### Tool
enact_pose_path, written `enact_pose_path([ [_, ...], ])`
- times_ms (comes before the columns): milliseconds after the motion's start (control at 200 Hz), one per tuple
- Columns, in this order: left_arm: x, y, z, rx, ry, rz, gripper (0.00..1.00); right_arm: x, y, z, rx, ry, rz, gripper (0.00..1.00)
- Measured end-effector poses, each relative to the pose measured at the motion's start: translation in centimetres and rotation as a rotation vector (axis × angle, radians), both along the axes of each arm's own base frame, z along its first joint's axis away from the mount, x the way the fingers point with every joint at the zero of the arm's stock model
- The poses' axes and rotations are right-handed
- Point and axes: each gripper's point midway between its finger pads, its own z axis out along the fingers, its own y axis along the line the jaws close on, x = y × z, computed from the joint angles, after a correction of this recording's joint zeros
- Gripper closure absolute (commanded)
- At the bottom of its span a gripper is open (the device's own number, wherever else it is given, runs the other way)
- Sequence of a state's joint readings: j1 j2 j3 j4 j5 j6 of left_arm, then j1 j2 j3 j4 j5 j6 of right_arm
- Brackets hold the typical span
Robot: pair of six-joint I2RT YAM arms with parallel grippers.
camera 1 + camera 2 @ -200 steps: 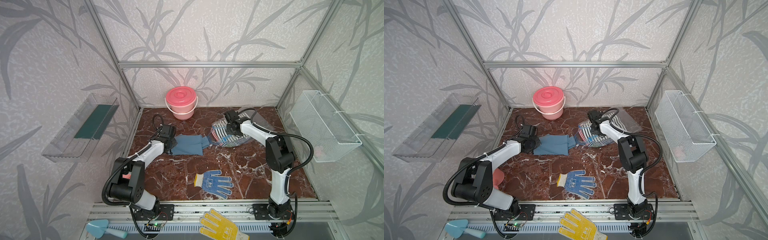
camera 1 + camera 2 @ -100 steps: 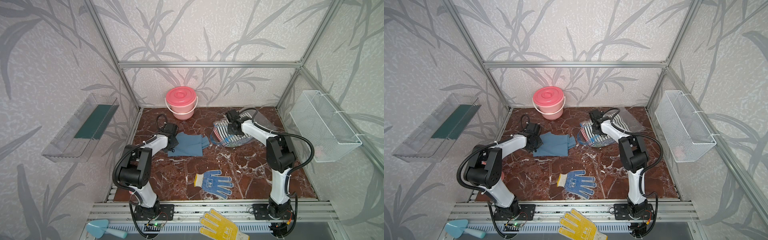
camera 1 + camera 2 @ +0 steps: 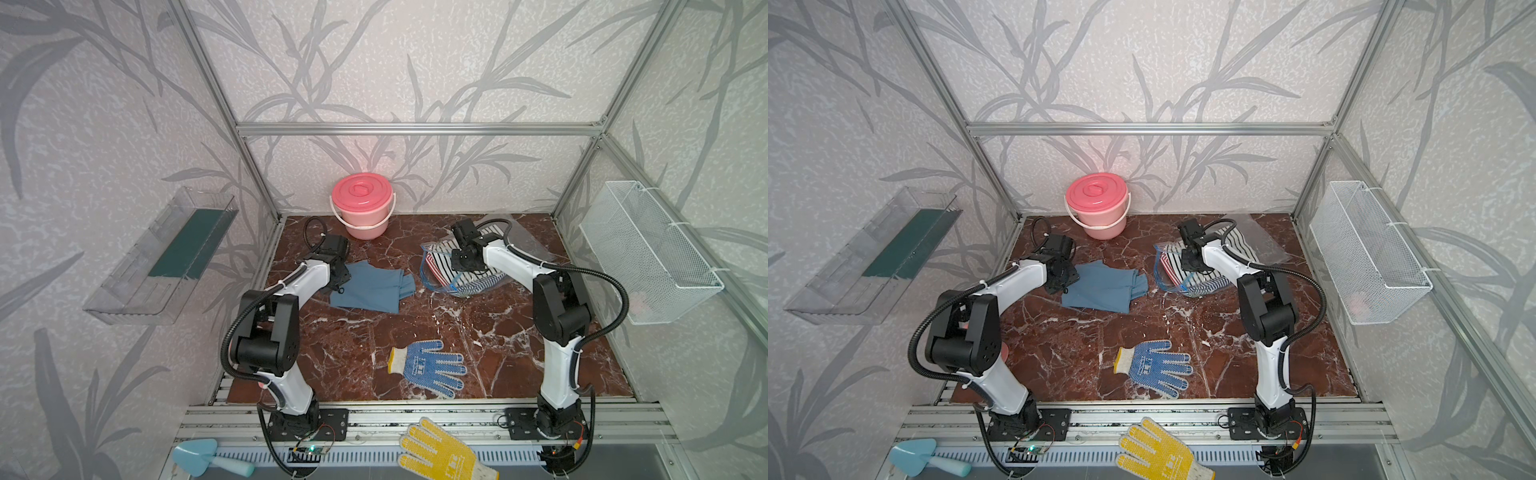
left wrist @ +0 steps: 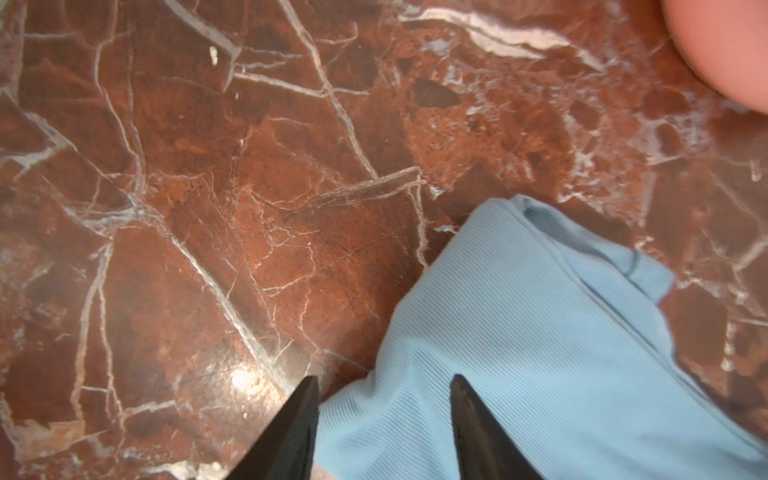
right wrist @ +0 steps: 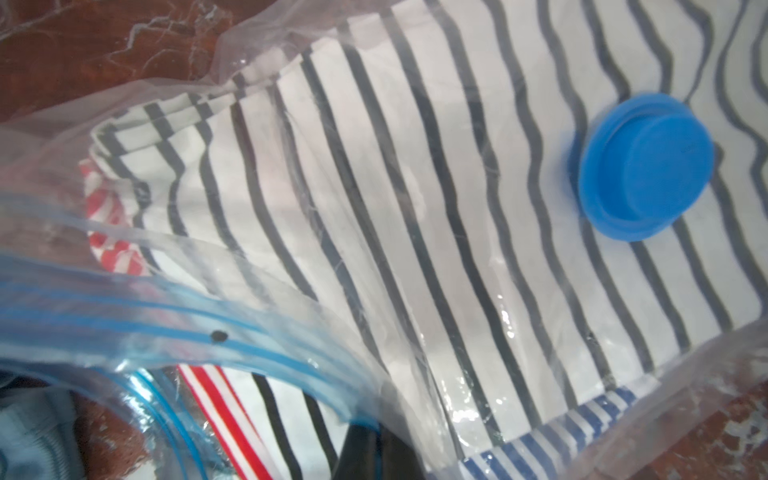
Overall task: Take the tank top out of the vacuum bag
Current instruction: Take out the tank top from the vacuum bag.
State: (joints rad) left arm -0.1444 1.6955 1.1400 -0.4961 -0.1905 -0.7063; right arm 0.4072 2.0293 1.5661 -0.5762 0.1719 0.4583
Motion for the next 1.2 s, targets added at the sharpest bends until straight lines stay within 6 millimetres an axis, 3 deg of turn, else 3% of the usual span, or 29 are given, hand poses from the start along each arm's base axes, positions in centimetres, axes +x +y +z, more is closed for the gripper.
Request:
enact_pose_path([
  [190,-0.8,-3.2,2.4,-0.1,-0.089,-0.086,0.37,-0.8,1.5,-0.8,0.083,0.028,0.043,1.0],
  [570,-1.7,-16.1,3.7,-0.393,-0.213,-0.39,0.37,-1.9,4.3,-1.3,0.242,0.063,0.123,1.0],
  [785,-0.4,-20.3,4.9,-0.532,-0.302,-0.473,0.38,-2.1,5.5,-0.4,0.312,0.063,0.152,1.0],
  [860,0.2,-21.3,4.9,-0.566,-0.324,-0.487,0.44,-2.1,5.8,0.0,0.328,0.06,0.157,1.0],
  [910,0.6,-22.0,5.0,-0.593,-0.343,-0.495,0.67,-2.1,5.9,0.3,0.336,0.056,0.16,1.0],
  [935,0.8,-22.4,4.9,-0.608,-0.35,-0.501,0.73,-2.2,5.9,0.5,0.34,0.054,0.162,1.0],
  [1200,2.0,-26.0,2.0,-0.711,-0.368,-0.533,0.71,-2.2,6.5,1.4,0.369,0.041,0.187,1.0],
])
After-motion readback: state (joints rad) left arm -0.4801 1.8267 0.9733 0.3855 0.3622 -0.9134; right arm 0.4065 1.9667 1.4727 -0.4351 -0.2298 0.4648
